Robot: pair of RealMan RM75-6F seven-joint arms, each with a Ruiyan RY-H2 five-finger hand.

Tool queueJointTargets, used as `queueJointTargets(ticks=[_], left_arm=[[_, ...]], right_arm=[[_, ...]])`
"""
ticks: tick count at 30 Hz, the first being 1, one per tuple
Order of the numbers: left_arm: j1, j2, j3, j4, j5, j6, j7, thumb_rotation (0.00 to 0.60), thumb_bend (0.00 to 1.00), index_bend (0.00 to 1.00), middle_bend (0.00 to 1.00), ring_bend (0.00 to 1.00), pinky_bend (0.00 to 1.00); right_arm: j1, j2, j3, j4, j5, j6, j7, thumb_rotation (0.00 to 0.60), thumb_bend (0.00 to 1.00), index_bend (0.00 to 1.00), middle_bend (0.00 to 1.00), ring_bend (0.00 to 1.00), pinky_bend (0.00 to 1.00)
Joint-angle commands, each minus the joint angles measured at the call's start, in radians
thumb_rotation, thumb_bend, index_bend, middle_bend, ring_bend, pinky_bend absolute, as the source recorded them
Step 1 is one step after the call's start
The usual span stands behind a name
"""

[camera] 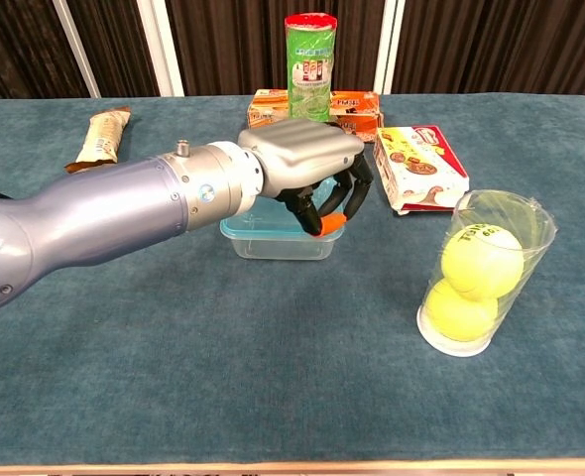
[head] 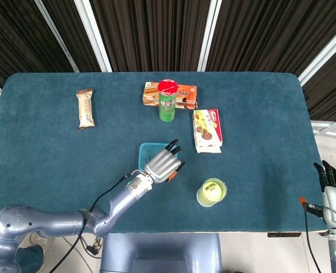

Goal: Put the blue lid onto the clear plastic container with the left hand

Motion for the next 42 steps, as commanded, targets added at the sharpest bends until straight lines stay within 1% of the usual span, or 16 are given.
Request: queueJointTargets(ticks=[1,13,22,33,42], left_arm=[[0.006,0.001,0.008,0.011,0.013,-0.003,-0.009,0.6,0.45,0.6,0.65,0.16,0.0],[0.025,-0.014,0.019,0.084,0.038,-0.032,-0.071,0.6,0.45,0.61,0.65,0.16,0.0],[0.035,-0.008,0.019,0.086,0.068,-0.04,-0.108,0.6,0.45,0.61,0.65,0.16,0.0],[0.037,-0.014,0.016,0.095,0.08,-0.051,-0.105,0.6,0.45,0.61,0.65,0.16,0.0],[0.026,-0.036,0.013,0.127,0.084,-0.063,-0.082,0.6,0.45,0.61,0.65,0.16,0.0]], right_arm=[[0.0,0.0,0.0,0.0,0.001,-0.001,0.0,0.6,0.29,0.1,0.0,0.0,0.0],[0.0,0.0,0.0,-0.001,0.003,-0.002,-0.001,0.6,0.29,0.1,0.0,0.0,0.0],[0.0,-0.001,0.0,-0.001,0.003,-0.002,-0.004,0.6,0.29,0.1,0.0,0.0,0.0],[0.0,-0.001,0.0,-0.001,0.004,-0.002,-0.003,0.6,0.29,0.1,0.0,0.0,0.0],[0.0,0.001,0.002,-0.004,0.007,-0.005,0.0,0.6,0.29,0.1,0.0,0.0,0.0]])
